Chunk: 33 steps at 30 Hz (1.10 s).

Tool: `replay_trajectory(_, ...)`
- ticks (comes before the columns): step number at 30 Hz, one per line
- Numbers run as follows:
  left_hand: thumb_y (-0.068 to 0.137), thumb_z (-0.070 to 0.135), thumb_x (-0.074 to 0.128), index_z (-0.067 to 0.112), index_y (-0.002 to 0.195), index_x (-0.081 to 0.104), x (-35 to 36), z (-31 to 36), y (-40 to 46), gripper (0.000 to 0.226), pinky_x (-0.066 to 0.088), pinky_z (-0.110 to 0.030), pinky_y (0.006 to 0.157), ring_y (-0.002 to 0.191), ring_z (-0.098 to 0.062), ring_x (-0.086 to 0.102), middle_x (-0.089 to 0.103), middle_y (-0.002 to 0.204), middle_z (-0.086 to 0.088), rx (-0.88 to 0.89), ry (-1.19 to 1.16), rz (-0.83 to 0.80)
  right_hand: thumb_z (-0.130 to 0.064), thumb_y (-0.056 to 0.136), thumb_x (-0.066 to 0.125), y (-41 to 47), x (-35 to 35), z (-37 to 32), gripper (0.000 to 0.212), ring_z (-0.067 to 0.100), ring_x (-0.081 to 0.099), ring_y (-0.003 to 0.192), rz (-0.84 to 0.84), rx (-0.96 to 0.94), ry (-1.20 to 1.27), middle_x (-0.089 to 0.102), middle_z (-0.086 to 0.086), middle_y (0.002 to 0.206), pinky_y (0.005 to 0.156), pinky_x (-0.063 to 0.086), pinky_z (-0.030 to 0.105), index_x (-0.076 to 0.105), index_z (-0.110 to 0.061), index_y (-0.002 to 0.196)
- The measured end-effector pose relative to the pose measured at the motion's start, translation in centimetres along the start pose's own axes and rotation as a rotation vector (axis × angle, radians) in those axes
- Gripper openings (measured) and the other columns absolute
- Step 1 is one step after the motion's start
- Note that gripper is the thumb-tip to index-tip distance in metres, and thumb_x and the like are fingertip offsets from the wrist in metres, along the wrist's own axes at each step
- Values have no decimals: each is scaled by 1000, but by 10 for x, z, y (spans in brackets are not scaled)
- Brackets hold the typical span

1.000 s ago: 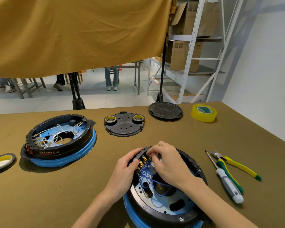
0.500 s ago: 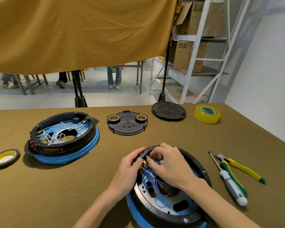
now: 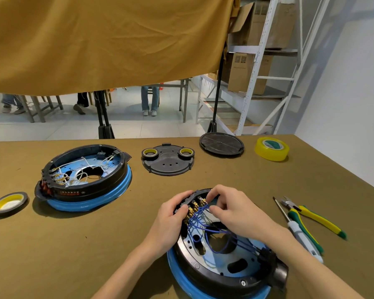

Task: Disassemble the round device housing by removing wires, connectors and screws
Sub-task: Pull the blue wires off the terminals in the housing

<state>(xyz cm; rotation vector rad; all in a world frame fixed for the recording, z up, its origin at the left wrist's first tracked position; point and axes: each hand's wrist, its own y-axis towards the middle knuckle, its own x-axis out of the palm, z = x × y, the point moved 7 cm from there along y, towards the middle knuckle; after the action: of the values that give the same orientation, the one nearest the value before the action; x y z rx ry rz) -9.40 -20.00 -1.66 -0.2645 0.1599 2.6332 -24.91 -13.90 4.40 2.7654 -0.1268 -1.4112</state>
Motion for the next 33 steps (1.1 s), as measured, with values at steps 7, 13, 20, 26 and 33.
replay_trajectory(7,108,16,47,29,142,56,0,-1,0,39,49,-49,108,126,-14,61,64,136,6,-4,-12,-7,-16,100,60,2,4,12,38,0,53,57,-85,93,172,62,-6,65,61,40,18,54,-16,138)
replay_trajectory(13,108,17,47,29,143,56,1,-1,0,38,47,-50,110,128,-15,59,64,137,7,4,-10,-1,-24,98,61,3,-4,4,22,4,58,70,-6,56,1,66,-6,84,67,46,23,63,-31,119)
replay_trajectory(20,106,15,48,25,143,57,0,2,-1,39,46,-40,113,127,-2,57,65,135,12,26,14,16,-45,97,59,14,19,-19,22,12,56,84,160,77,-203,48,-10,93,73,45,31,71,-28,104)
replay_trajectory(26,106,17,49,28,143,57,-1,2,-1,40,46,-38,113,126,3,56,64,135,18,30,37,25,-42,94,59,20,19,-26,26,18,66,76,157,68,-324,71,-3,84,65,53,31,77,-24,97)
replay_trajectory(33,106,19,50,29,144,57,-4,4,0,40,46,-41,113,129,-1,56,64,137,15,46,96,31,-38,98,59,18,22,-26,29,20,58,64,176,15,-364,63,-3,66,59,47,31,73,-19,80)
